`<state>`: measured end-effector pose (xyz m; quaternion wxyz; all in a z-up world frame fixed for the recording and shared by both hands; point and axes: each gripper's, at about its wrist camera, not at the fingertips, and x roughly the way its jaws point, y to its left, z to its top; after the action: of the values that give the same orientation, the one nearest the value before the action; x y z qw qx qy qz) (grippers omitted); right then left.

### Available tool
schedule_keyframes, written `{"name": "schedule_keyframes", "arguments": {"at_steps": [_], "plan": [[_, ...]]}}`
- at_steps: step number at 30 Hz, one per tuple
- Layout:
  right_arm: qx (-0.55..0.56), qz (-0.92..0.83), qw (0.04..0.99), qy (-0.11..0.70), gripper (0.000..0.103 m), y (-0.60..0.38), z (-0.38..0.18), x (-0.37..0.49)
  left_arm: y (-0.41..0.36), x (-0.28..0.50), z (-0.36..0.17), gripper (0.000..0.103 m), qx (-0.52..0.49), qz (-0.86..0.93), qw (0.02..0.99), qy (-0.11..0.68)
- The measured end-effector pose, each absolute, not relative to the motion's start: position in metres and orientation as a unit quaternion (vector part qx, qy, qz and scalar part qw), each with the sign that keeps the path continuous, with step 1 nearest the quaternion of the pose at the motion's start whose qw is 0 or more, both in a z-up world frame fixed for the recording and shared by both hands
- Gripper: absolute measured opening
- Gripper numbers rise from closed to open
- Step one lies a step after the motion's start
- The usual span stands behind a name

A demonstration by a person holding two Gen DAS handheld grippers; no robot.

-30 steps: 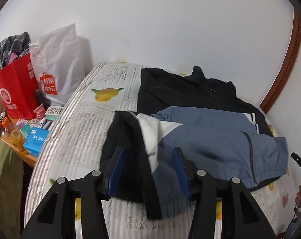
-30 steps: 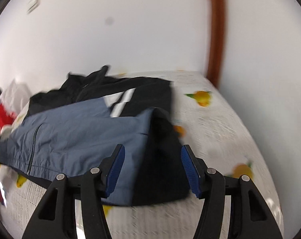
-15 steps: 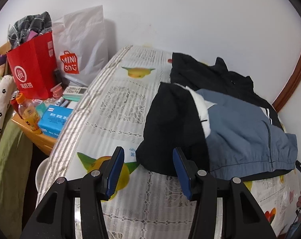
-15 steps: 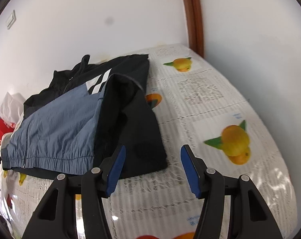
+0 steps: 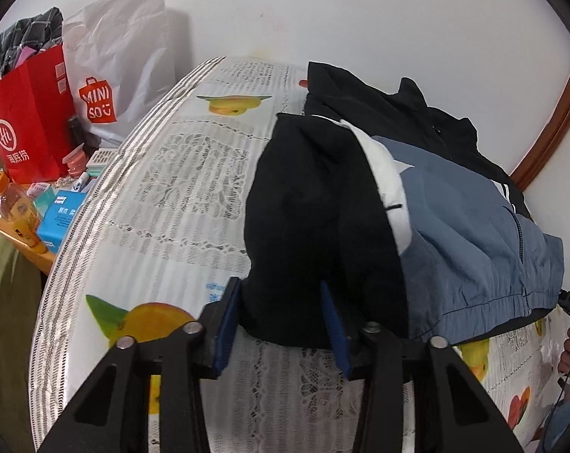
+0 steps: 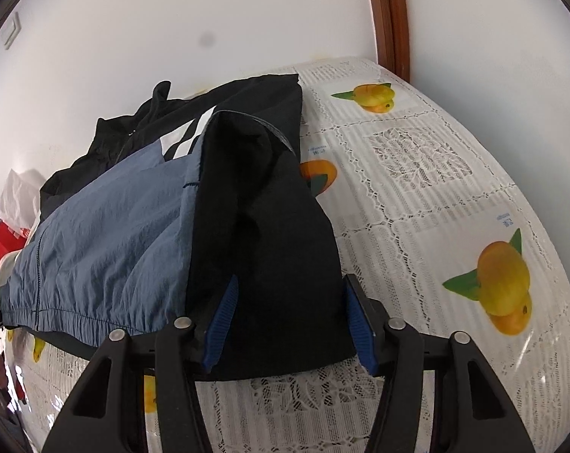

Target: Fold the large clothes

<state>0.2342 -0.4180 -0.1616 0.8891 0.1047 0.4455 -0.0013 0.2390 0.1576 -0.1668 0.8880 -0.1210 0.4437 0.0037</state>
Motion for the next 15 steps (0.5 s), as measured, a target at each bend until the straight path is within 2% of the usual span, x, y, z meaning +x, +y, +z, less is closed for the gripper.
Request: {"name": "schedule_keyframes", "arguments": {"at_steps": [2, 4, 6, 15], "plan": [[0.103, 0.005, 0.889, 0.446, 0.038, -0.416, -0.161, 0.232, 0.157, 0.237, -0.166, 0.021, -0.119, 0.004, 0.888, 0.443], [0.100, 0.010, 0.889, 0.446, 0.021, -0.416, -0.159, 0.230, 0.157, 0.234, -0.165, 0.016, -0.122, 0.000, 0.890, 0.440], [0.107, 0.016, 0.890, 0.444, 0.015, -0.417, -0.156, 0.225, 0.156, 0.228, -0.162, 0.014, -0.120, -0.001, 0.892, 0.436], [0.071, 0.011, 0.894, 0.442, 0.012, -0.401, -0.146, 0.192, 0.152, 0.190, -0.153, 0.013, -0.116, 0.003, 0.896, 0.429]]}}
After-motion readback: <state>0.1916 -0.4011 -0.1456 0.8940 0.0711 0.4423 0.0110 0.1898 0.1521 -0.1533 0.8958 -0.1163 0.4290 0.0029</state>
